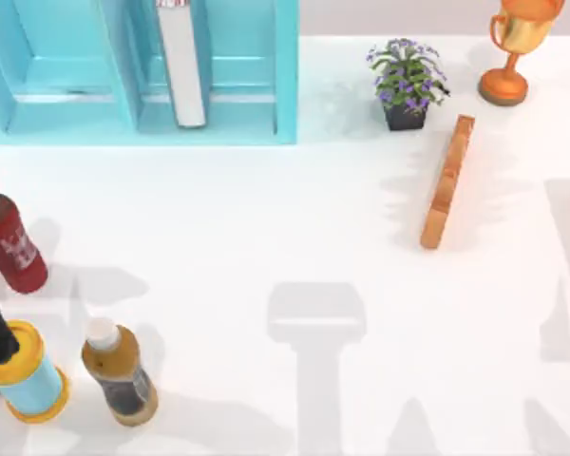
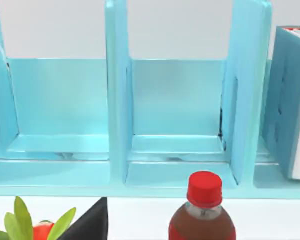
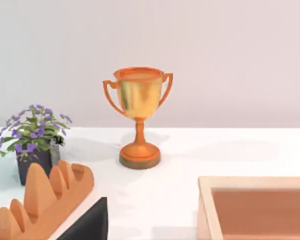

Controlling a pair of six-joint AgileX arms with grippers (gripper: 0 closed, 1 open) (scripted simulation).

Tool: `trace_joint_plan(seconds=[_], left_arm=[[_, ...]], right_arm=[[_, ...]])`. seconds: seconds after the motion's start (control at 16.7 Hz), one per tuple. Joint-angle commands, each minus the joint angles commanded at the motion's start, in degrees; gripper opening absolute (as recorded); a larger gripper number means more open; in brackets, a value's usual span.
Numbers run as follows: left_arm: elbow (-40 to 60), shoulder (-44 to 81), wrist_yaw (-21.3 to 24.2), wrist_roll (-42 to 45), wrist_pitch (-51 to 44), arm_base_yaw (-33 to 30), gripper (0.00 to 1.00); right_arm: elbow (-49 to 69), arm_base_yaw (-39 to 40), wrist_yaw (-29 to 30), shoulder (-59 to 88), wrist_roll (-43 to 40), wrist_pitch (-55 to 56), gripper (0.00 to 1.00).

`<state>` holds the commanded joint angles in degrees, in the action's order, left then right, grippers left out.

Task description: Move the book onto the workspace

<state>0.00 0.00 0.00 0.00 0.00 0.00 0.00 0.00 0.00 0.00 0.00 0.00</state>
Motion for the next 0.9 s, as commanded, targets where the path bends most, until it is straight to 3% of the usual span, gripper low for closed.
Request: trace_joint_plan(seconds=[0.42, 0.9], left_arm=[[5.3, 9.0, -2.2, -0.5, 6.2, -2.7, 1.0], [23.7, 52.5, -10.1, -2.3, 27.2, -12.4, 1.0]], right_arm=[[0.0, 0.0, 0.0, 0.0, 0.0, 0.0, 1.0], [0.0, 0.0, 0.0, 0.0, 0.0, 0.0, 1.0]])
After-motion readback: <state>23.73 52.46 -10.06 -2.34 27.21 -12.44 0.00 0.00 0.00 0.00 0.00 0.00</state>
